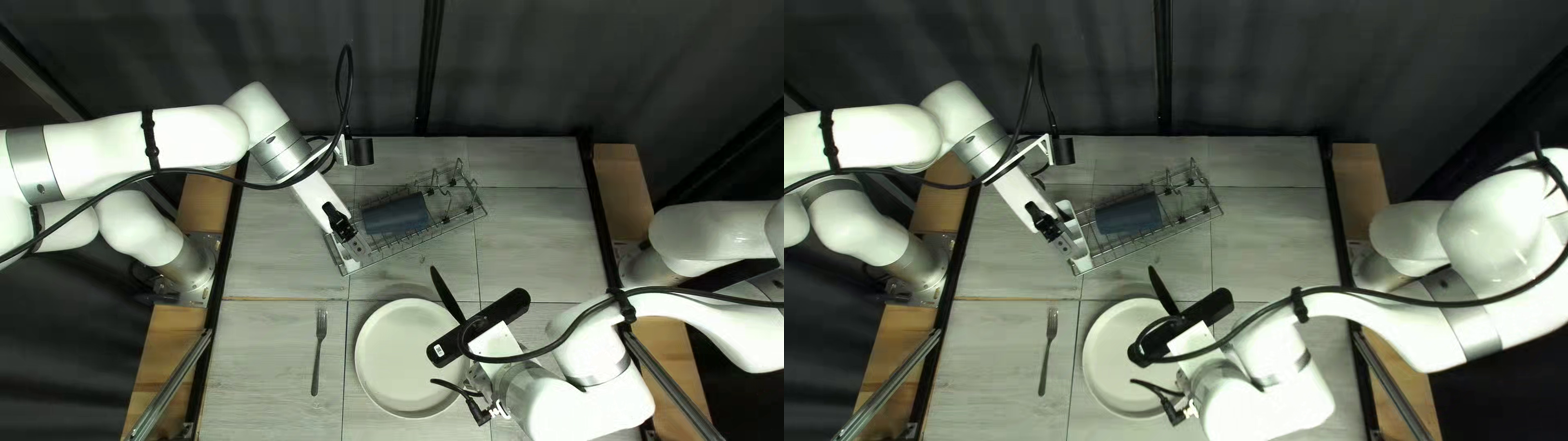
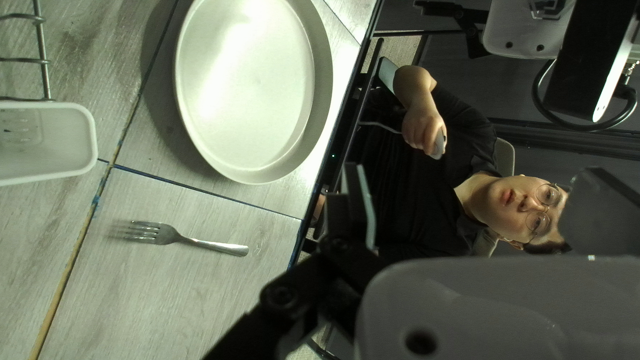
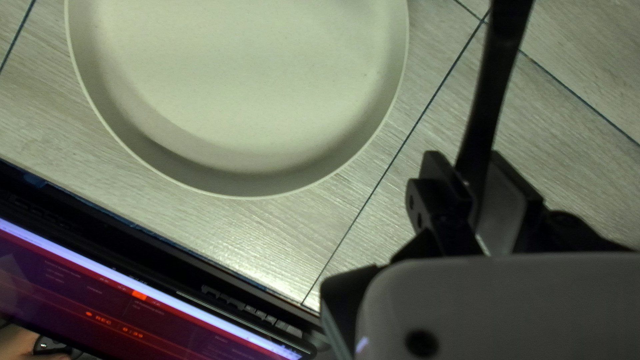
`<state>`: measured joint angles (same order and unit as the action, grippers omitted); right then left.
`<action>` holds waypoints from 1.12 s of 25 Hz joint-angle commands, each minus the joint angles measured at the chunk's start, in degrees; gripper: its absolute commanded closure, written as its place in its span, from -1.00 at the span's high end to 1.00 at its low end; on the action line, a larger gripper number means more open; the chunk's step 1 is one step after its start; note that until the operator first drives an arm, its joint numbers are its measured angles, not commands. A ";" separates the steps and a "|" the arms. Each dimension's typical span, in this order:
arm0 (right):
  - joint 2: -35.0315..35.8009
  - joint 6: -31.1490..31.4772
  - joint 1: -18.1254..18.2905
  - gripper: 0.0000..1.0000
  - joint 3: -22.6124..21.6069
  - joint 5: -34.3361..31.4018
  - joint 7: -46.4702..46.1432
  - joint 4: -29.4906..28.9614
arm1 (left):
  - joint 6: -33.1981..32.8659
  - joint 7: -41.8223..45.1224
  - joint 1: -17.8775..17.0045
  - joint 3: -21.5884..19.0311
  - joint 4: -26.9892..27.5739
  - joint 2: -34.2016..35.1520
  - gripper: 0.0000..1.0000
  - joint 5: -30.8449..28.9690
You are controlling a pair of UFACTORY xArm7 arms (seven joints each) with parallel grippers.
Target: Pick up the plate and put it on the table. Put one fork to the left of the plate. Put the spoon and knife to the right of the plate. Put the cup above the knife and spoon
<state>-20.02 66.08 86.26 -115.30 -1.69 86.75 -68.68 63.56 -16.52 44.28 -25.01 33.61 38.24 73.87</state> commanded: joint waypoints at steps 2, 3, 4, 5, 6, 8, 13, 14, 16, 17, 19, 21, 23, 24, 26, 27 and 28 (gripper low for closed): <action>8.61 -7.45 -11.05 -1.00 6.59 -3.35 19.16 8.72 | 0.00 0.00 0.00 0.00 0.00 0.00 1.00 0.00; 9.65 -8.47 -12.65 -1.00 7.05 -2.81 23.71 10.01 | 0.00 0.00 0.00 0.00 0.00 0.00 1.00 0.00; 9.10 -9.07 -13.44 -1.00 6.74 -1.42 26.70 10.40 | 0.00 0.00 0.00 0.00 0.00 0.00 1.00 0.00; 6.78 -10.00 -12.85 -1.00 4.83 2.56 29.53 9.96 | 0.00 0.00 0.00 0.00 0.00 0.00 1.00 0.00; 4.91 -9.78 -11.16 -1.00 2.82 5.44 29.28 8.91 | 0.00 0.00 0.00 0.00 0.00 0.00 1.00 0.00; 4.91 -9.78 -11.16 -1.00 2.82 5.44 29.28 8.91 | 0.00 0.00 0.00 0.00 0.00 0.00 1.00 0.00; 4.91 -9.78 -11.16 -1.00 2.82 5.44 29.28 8.91 | 0.00 0.00 0.00 0.00 0.00 0.00 1.00 0.00; 4.91 -9.78 -11.16 -1.00 2.82 5.44 29.28 8.91 | 0.00 0.00 0.00 0.00 0.00 0.00 1.00 0.00; 3.84 -11.00 -10.01 -1.00 1.65 7.11 28.66 9.30 | 0.00 0.00 0.00 0.00 0.00 0.00 1.00 0.00; 1.65 -12.21 -7.10 -1.00 -0.43 10.61 28.27 8.84 | 0.00 0.00 0.00 0.00 0.00 0.00 1.00 0.00; -0.12 -13.64 -4.72 -1.00 -2.54 14.03 28.73 8.80 | 0.00 0.00 0.00 0.00 0.00 0.00 1.00 0.00; -0.54 -15.53 -4.58 -1.00 -3.06 16.24 30.42 9.93 | 0.00 0.00 0.00 0.00 0.00 0.00 1.00 0.00; -1.09 -18.27 -4.05 -1.00 -3.90 18.88 31.43 11.85 | 0.00 0.00 0.00 0.00 0.00 0.00 1.00 0.00; -1.19 -18.88 -3.87 -1.00 -4.09 19.48 31.57 12.22 | 0.00 0.00 0.00 0.00 0.00 0.00 1.00 0.00; -2.29 -21.62 -2.00 -1.00 -6.00 22.50 30.64 13.64 | 0.00 0.00 0.00 0.00 0.00 0.00 1.00 0.00; -2.34 -23.75 -1.50 -1.00 -6.65 23.70 29.97 15.03 | 0.00 0.00 0.00 0.00 0.00 0.00 1.00 0.00; -2.32 -25.88 -0.82 -1.00 -7.57 24.87 28.76 16.46 | 0.00 0.00 0.00 0.00 0.00 0.00 1.00 0.00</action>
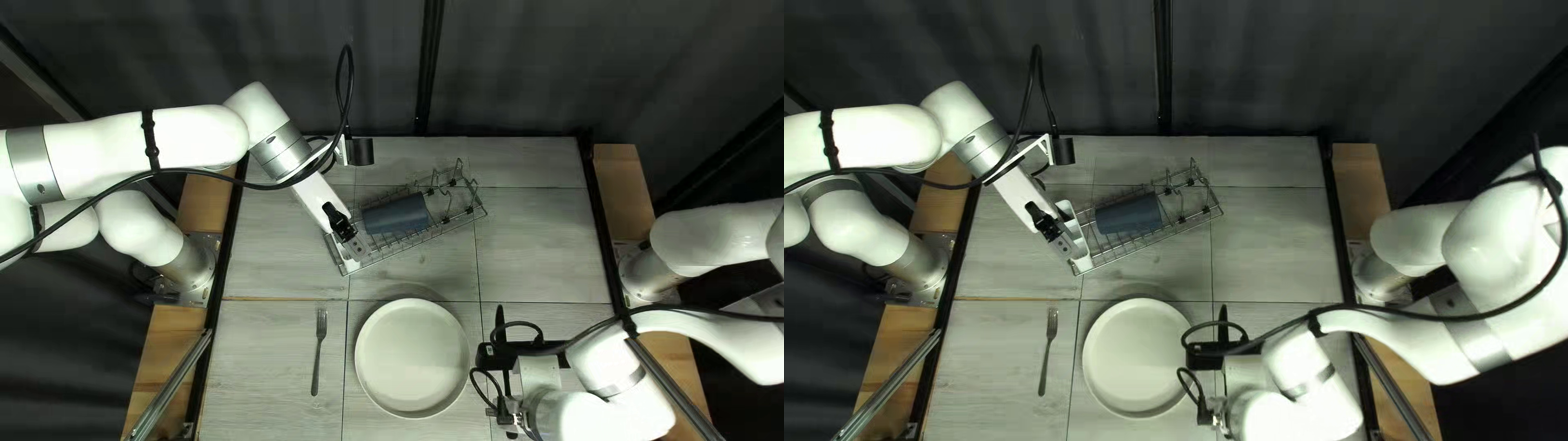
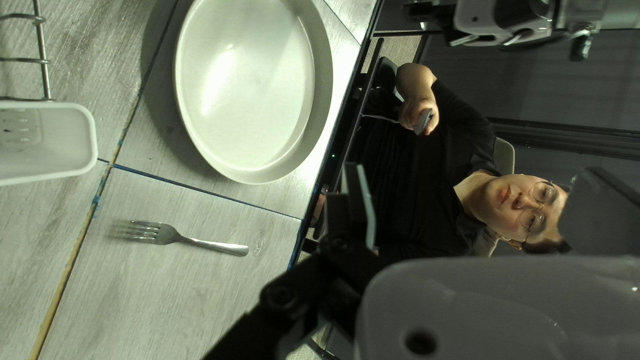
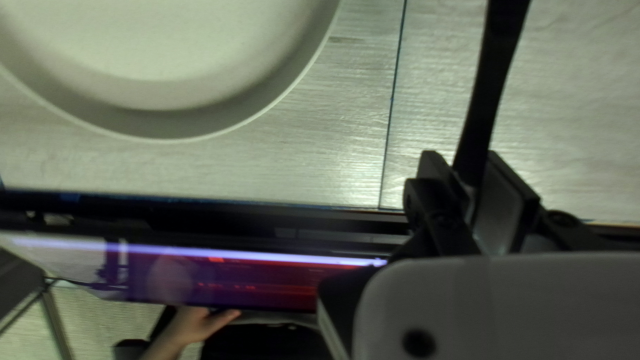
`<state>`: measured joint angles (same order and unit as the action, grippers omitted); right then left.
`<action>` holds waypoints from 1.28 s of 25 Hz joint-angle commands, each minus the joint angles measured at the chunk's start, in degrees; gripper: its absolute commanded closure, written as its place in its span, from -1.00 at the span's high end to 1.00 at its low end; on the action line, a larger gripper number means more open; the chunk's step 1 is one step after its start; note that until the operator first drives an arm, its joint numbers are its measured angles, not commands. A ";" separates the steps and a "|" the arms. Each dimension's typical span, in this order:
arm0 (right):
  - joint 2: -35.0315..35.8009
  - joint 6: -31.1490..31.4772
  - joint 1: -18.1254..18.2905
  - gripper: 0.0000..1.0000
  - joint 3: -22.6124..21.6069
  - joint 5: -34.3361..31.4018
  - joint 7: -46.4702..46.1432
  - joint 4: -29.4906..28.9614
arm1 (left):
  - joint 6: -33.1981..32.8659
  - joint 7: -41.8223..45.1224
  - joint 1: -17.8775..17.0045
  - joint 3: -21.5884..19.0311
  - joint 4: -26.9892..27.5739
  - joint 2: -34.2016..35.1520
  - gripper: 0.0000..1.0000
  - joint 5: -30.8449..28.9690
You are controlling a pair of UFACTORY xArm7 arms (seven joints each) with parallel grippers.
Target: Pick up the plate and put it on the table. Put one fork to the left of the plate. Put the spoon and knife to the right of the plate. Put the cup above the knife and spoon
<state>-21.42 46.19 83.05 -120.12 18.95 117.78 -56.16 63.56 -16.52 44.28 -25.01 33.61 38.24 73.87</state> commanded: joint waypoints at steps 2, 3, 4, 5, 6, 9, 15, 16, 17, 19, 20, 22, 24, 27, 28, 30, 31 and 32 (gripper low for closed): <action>-1.19 -8.79 4.10 -1.00 -4.65 6.28 -4.94 5.50 | 0.00 0.00 0.00 0.00 0.00 0.00 1.00 0.00; -1.26 -9.51 4.74 -1.00 -5.31 6.91 -6.02 5.85 | 0.00 0.00 0.00 0.00 0.00 0.00 1.00 0.00; -1.15 -10.91 6.09 -1.00 -6.64 8.20 -8.45 6.64 | 0.00 0.00 0.00 0.00 0.00 0.00 1.00 0.00; -0.99 -11.58 7.03 -1.00 -7.42 8.97 -10.08 7.07 | 0.00 0.00 0.00 0.00 0.00 0.00 1.00 0.00; -0.90 -11.87 7.50 -1.00 -7.71 9.30 -10.96 7.28 | 0.00 0.00 0.00 0.00 0.00 0.00 1.00 0.00; -0.06 -13.60 9.49 -1.00 -8.98 10.97 -15.12 8.71 | 0.00 0.00 0.00 0.00 0.00 0.00 1.00 0.00; 0.56 -15.11 11.22 -1.00 -9.83 12.75 -18.05 10.35 | 0.00 0.00 0.00 0.00 0.00 0.00 1.00 0.00; 0.64 -15.14 11.24 -1.00 -9.78 12.73 -18.11 10.44 | 0.00 0.00 0.00 0.00 0.00 0.00 1.00 0.00; 0.71 -15.54 11.36 -1.00 -9.80 12.86 -18.42 10.80 | 0.00 0.00 0.00 0.00 0.00 0.00 1.00 0.00; 0.78 -16.16 11.69 -1.00 -9.99 13.18 -19.08 11.32 | 0.00 0.00 0.00 0.00 0.00 0.00 1.00 0.00; 0.78 -16.37 11.84 -1.00 -10.08 13.34 -19.36 11.50 | 0.00 0.00 0.00 0.00 0.00 0.00 1.00 0.00; 0.81 -16.67 11.97 -1.00 -10.14 13.39 -19.81 11.83 | 0.00 0.00 0.00 0.00 0.00 0.00 1.00 0.00; 0.90 -16.85 12.23 -1.00 -10.20 13.43 -20.40 12.10 | 0.00 0.00 0.00 0.00 0.00 0.00 1.00 0.00; 1.03 -17.50 13.03 -0.87 -10.70 14.13 -21.80 12.78 | 0.00 0.00 0.00 0.00 0.00 0.00 1.00 0.00; 1.00 -17.71 13.32 -0.87 -10.99 14.50 -22.24 12.94 | 0.00 0.00 0.00 0.00 0.00 0.00 1.00 0.00; 0.95 -18.07 13.95 -0.63 -11.56 15.25 -23.19 13.20 | 0.00 0.00 0.00 0.00 0.00 0.00 1.00 0.00; 0.91 -17.79 13.94 0.53 -11.45 15.07 -23.12 12.93 | 0.00 0.00 0.00 0.00 0.00 0.00 1.00 0.00; 1.19 -17.32 13.45 1.00 -10.79 14.26 -22.51 12.77 | 0.00 0.00 0.00 0.00 0.00 0.00 1.00 0.00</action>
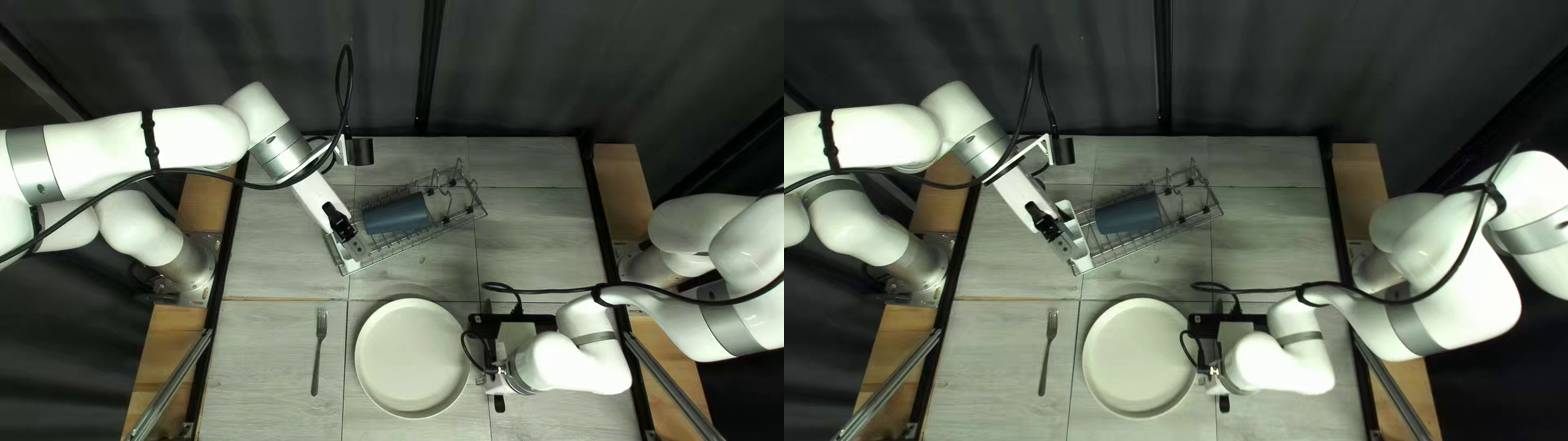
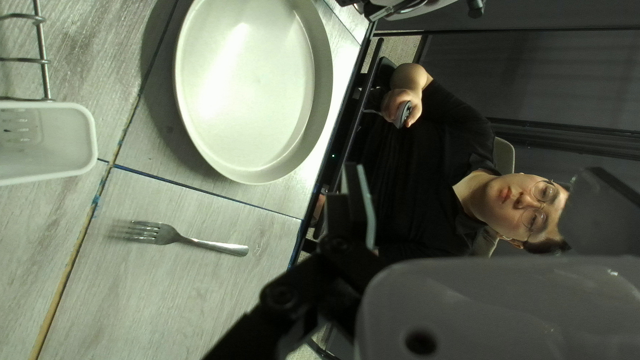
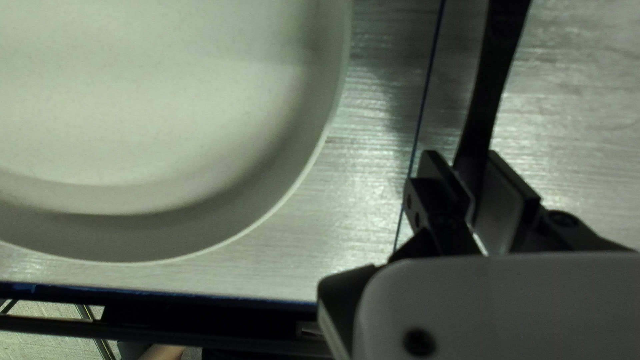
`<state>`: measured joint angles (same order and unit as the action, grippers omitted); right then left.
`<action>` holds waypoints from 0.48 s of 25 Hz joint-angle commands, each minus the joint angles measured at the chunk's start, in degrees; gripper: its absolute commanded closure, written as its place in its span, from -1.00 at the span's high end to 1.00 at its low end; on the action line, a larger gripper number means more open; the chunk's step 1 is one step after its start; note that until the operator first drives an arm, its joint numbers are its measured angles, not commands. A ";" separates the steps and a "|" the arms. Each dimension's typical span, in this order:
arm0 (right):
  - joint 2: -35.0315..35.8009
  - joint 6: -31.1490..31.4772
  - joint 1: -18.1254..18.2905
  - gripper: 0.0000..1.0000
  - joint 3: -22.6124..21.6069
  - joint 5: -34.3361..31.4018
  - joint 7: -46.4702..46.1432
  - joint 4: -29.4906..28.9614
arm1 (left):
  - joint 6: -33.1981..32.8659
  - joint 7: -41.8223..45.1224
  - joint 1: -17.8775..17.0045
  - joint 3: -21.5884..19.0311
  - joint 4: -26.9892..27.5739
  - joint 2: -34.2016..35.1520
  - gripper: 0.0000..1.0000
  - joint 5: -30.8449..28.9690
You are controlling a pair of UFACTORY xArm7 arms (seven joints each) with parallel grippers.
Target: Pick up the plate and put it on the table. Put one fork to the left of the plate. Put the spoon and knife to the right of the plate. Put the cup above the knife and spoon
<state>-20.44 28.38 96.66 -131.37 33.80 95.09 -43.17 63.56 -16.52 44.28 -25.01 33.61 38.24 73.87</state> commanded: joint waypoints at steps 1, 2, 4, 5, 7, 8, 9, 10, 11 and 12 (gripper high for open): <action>0.53 0.69 -0.70 1.00 1.08 -1.32 0.83 -0.13 | 0.00 0.00 0.00 0.00 0.00 0.00 1.00 0.00; 1.35 1.09 -1.99 1.00 2.50 -3.11 2.31 0.13 | 0.00 0.00 0.00 0.00 0.00 0.00 1.00 0.00; 3.04 2.30 -4.53 1.00 5.33 -7.17 5.38 0.36 | 0.00 0.00 0.00 0.00 0.00 0.00 1.00 0.00; 5.00 3.64 -6.95 1.00 8.05 -11.79 8.71 0.42 | 0.00 0.00 0.00 0.00 0.00 0.00 1.00 0.00; 9.06 7.02 -10.40 1.00 11.85 -21.11 14.62 -0.22 | 0.00 0.00 0.00 0.00 0.00 0.00 1.00 0.00; 12.98 10.23 -11.19 1.00 12.77 -28.32 18.39 -1.08 | 0.00 0.00 0.00 0.00 0.00 0.00 1.00 0.00; 14.99 12.28 -11.29 1.00 12.82 -31.81 19.73 -1.76 | 0.00 0.00 0.00 0.00 0.00 0.00 1.00 0.00; 19.43 17.35 -9.90 1.00 11.24 -38.22 20.94 -3.37 | 0.00 0.00 0.00 0.00 0.00 0.00 1.00 0.00; 21.66 20.17 -9.14 1.00 10.32 -41.06 20.85 -4.19 | 0.00 0.00 0.00 0.00 0.00 0.00 1.00 0.00; 25.49 24.83 -7.97 1.00 8.73 -45.29 19.83 -5.37 | 0.00 0.00 0.00 0.00 0.00 0.00 1.00 0.00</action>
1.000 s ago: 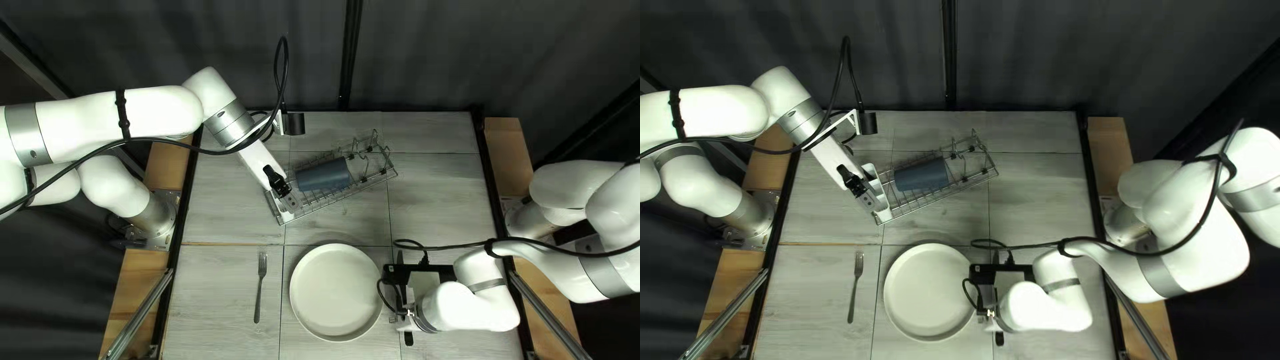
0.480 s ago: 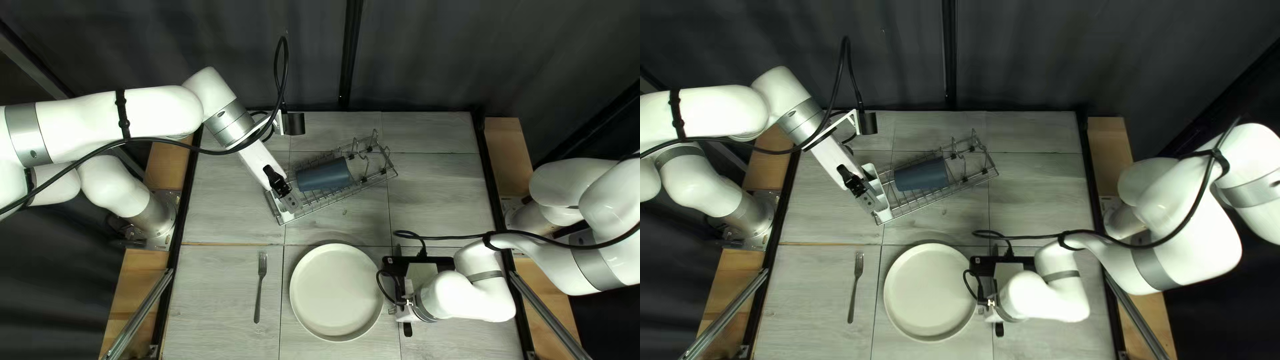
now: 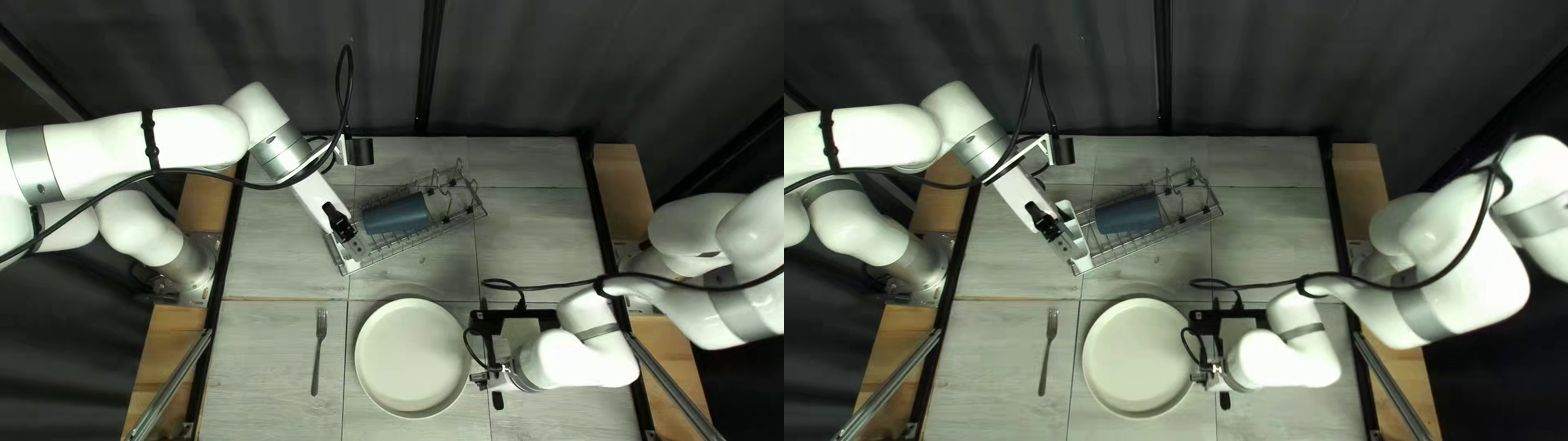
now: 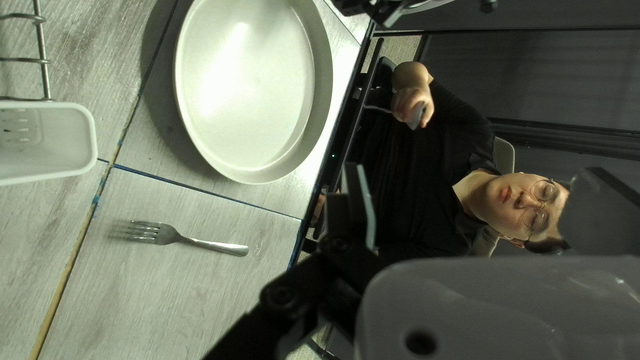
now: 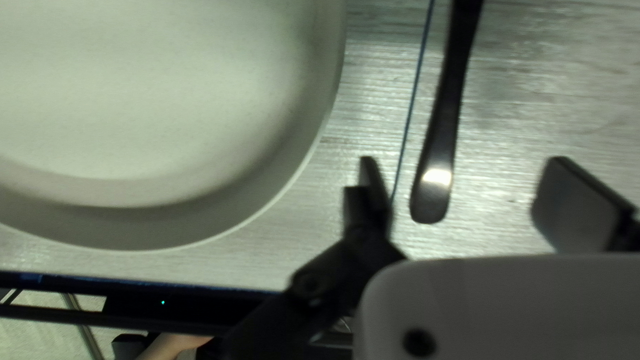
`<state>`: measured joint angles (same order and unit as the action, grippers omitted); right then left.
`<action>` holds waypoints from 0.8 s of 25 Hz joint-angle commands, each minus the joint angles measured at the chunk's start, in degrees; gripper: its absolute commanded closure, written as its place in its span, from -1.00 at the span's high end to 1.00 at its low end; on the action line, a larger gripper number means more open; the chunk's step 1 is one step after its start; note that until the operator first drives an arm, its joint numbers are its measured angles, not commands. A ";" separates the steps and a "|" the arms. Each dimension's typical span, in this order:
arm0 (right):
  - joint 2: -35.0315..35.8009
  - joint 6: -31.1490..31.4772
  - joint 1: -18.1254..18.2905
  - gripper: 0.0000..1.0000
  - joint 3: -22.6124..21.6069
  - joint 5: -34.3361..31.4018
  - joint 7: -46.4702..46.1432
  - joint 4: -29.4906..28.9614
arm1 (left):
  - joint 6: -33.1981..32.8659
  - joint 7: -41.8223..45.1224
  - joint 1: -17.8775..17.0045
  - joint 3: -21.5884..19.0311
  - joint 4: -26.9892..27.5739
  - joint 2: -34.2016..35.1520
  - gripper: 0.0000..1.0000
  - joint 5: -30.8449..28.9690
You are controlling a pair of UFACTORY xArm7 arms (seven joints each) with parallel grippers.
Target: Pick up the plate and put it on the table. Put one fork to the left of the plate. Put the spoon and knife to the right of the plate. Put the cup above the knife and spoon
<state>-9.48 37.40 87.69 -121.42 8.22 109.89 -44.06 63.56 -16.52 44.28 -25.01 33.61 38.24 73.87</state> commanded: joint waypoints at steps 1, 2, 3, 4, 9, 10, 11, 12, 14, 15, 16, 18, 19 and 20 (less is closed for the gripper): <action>17.74 19.08 1.99 1.00 -2.79 -22.95 4.43 -4.94 | 0.00 0.00 0.00 0.00 0.00 0.00 1.00 0.00; 20.72 21.22 2.94 1.00 -4.20 -25.82 4.74 -4.69 | 0.00 0.00 0.00 0.00 0.00 0.00 1.00 0.00; 26.17 24.62 5.40 1.00 -7.01 -30.50 6.98 -3.80 | 0.00 0.00 0.00 0.00 0.00 0.00 1.00 0.00; 26.87 25.03 5.74 1.00 -7.42 -31.13 7.51 -3.65 | 0.00 0.00 0.00 0.00 0.00 0.00 1.00 0.00; 26.87 25.03 5.74 1.00 -7.42 -31.13 7.51 -3.65 | 0.00 0.00 0.00 0.00 0.00 0.00 1.00 0.00; 26.87 25.03 5.74 1.00 -7.42 -31.13 7.51 -3.65 | 0.00 0.00 0.00 0.00 0.00 0.00 1.00 0.00; 26.87 25.03 5.74 1.00 -7.42 -31.13 7.51 -3.65 | 0.00 0.00 0.00 0.00 0.00 0.00 1.00 0.00; 26.87 25.03 5.74 1.00 -7.42 -31.13 7.51 -3.65 | 0.00 0.00 0.00 0.00 0.00 0.00 1.00 0.00; 26.87 25.03 5.74 1.00 -7.42 -31.13 7.51 -3.65 | 0.00 0.00 0.00 0.00 0.00 0.00 1.00 0.00; 26.87 25.03 5.74 1.00 -7.42 -31.13 7.51 -3.65 | 0.00 0.00 0.00 0.00 0.00 0.00 1.00 0.00; 26.87 25.03 5.74 1.00 -7.42 -31.13 7.51 -3.65 | 0.00 0.00 0.00 0.00 0.00 0.00 1.00 0.00; 26.87 25.03 5.74 1.00 -7.42 -31.13 7.51 -3.65 | 0.00 0.00 0.00 0.00 0.00 0.00 1.00 0.00; 26.87 25.03 5.74 1.00 -7.42 -31.13 7.51 -3.65 | 0.00 0.00 0.00 0.00 0.00 0.00 1.00 0.00; 26.87 25.03 5.74 1.00 -7.42 -31.13 7.51 -3.65 | 0.00 0.00 0.00 0.00 0.00 0.00 1.00 0.00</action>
<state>17.39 62.43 93.44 -128.84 -22.92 117.40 -47.71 63.56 -16.52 44.28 -25.01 33.61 38.24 73.87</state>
